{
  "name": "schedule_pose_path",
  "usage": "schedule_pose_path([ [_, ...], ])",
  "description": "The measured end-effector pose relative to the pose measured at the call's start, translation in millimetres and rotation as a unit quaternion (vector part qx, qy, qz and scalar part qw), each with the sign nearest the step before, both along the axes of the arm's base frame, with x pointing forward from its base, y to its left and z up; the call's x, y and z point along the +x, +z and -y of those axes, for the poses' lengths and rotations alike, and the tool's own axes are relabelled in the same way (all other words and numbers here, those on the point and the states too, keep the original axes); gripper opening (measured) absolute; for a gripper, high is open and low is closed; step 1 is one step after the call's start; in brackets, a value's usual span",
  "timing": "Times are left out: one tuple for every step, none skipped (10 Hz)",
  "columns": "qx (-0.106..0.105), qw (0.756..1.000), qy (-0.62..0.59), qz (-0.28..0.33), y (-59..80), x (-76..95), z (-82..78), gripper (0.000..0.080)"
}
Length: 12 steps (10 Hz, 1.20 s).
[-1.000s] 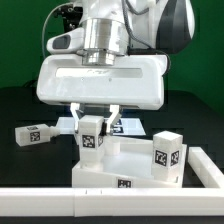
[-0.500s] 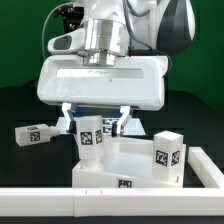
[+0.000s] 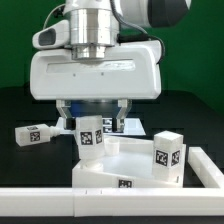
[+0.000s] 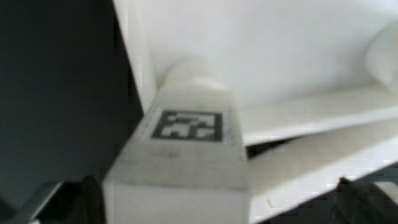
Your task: Assemble square table
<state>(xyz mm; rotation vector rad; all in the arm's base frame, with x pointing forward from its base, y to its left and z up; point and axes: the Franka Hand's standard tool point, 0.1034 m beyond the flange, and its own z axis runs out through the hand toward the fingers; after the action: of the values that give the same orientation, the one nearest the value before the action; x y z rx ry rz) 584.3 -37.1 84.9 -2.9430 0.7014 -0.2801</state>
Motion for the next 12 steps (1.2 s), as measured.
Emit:
schedule_pose_path([
  [0.028,0.999,-0.005,-0.039,-1.3,-2.9,-3.4,0.0649],
  [0.052,0.996,-0.016,-0.076,-5.1,-8.8,-7.6,0.0649],
  [0.055,0.995,-0.014,-0.085,-8.2,-9.0,-10.6,0.0649],
  [0.056,0.995,-0.022,-0.085,-8.5,-8.7,-10.9,0.0649],
  [0.057,0.994,-0.033,-0.086,-8.6,-8.8,-10.7,0.0532],
  [0.057,0.994,-0.032,-0.086,-8.6,-8.8,-10.6,0.0532],
  [0.061,0.992,-0.064,-0.089,-8.7,-8.8,-11.0,0.0384],
  [0.066,0.988,-0.104,-0.093,-8.8,-8.9,-11.2,0.0284],
  [0.070,0.983,-0.139,-0.097,-8.8,-8.9,-11.5,0.0284],
  [0.075,0.976,-0.177,-0.101,-8.9,-8.8,-11.7,0.0284],
  [0.078,0.968,-0.212,-0.104,-8.9,-8.8,-12.4,0.0284],
  [0.084,0.951,-0.276,-0.111,-10.1,-6.6,-16.6,0.0284],
])
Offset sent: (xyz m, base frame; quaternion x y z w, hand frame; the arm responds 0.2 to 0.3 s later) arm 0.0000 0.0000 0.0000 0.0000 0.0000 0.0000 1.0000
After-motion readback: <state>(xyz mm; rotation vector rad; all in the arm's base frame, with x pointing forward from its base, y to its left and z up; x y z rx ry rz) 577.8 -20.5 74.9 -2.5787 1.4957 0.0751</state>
